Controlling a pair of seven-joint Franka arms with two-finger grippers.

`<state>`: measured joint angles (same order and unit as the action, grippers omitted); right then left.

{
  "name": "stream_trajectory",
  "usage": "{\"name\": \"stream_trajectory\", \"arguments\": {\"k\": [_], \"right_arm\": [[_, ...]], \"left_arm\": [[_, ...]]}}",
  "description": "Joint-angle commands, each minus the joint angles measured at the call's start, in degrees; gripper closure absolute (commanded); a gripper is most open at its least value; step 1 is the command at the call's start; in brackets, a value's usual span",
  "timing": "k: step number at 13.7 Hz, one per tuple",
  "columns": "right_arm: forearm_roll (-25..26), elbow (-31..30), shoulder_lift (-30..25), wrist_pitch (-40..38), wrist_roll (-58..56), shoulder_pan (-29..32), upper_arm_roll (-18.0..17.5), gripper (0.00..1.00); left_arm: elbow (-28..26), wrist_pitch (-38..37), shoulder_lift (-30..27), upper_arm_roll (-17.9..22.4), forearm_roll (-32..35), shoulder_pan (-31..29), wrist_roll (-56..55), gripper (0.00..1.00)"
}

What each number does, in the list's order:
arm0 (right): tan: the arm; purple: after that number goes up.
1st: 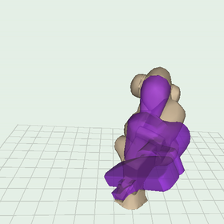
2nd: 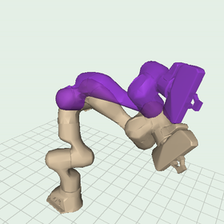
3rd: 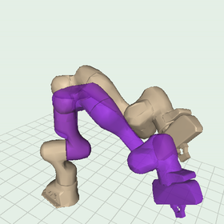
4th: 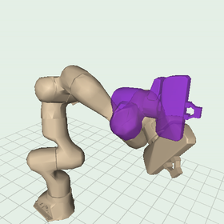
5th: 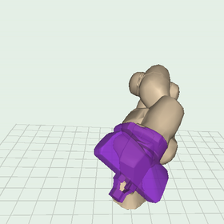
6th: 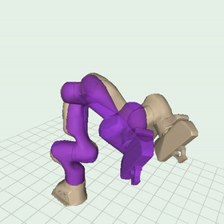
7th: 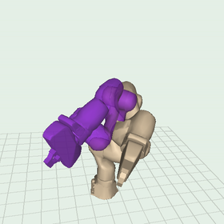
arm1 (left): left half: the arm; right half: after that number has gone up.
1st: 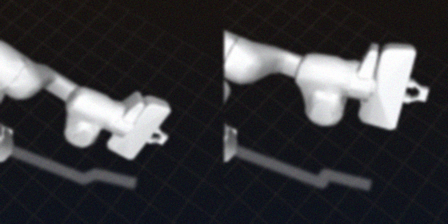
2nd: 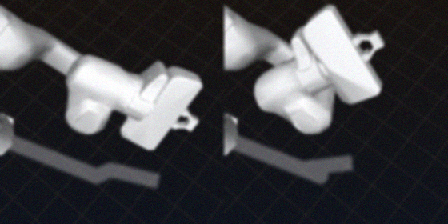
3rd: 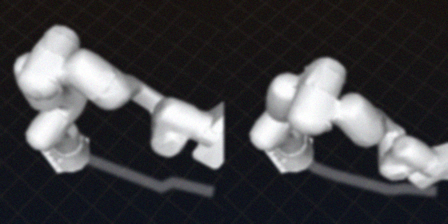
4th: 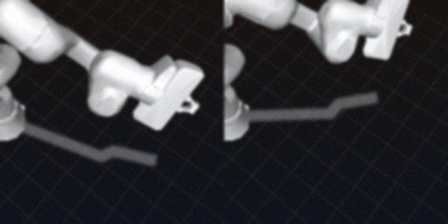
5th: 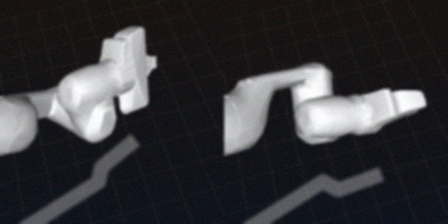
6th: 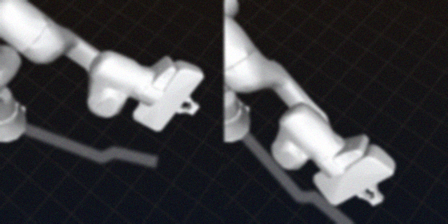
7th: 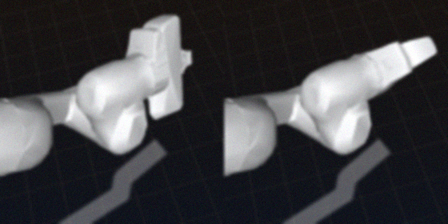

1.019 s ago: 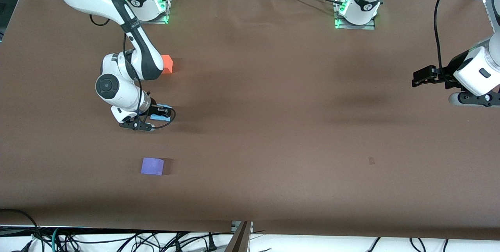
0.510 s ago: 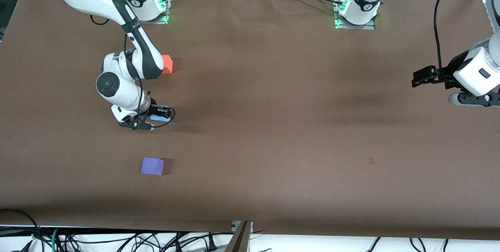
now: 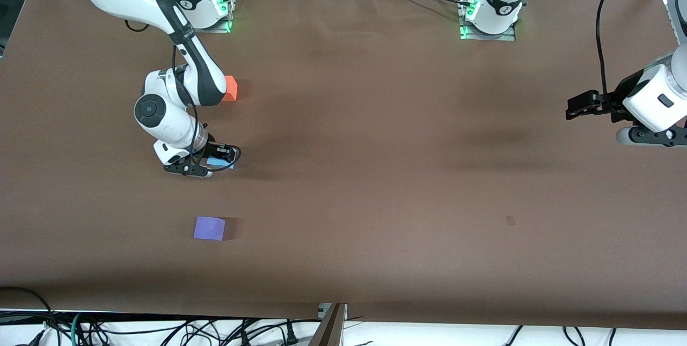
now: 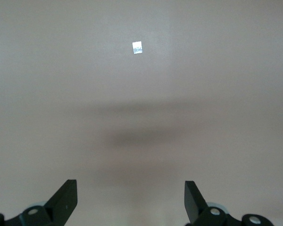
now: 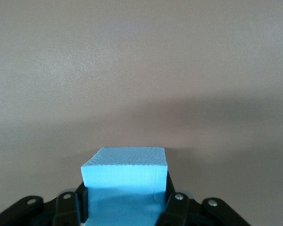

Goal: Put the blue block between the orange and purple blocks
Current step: 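Lower the blue cube between the orange and purple cubes, open the right gripper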

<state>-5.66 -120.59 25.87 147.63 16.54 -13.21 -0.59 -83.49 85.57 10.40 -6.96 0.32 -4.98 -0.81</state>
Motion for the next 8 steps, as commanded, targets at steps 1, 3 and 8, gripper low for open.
{"name": "stream_trajectory", "arguments": {"k": [1, 3, 8], "right_arm": [[0.47, -2.02, -0.82, 1.17, -2.39, 0.2, 1.03, 0.67], [0.47, -2.02, -0.91, 1.08, -2.48, 0.29, 1.12, 0.64], [0.12, -1.23, -1.61, 0.9, 0.05, 0.29, 1.03, 0.01]], "left_arm": [[1.92, -0.76, 1.02, -0.15, -1.02, -0.29, 1.17, 0.0], [1.92, -0.76, 1.02, -0.15, -1.02, -0.29, 1.17, 0.0], [2.01, -0.76, 1.02, -0.15, -1.02, -0.29, 1.17, 0.0]]}}
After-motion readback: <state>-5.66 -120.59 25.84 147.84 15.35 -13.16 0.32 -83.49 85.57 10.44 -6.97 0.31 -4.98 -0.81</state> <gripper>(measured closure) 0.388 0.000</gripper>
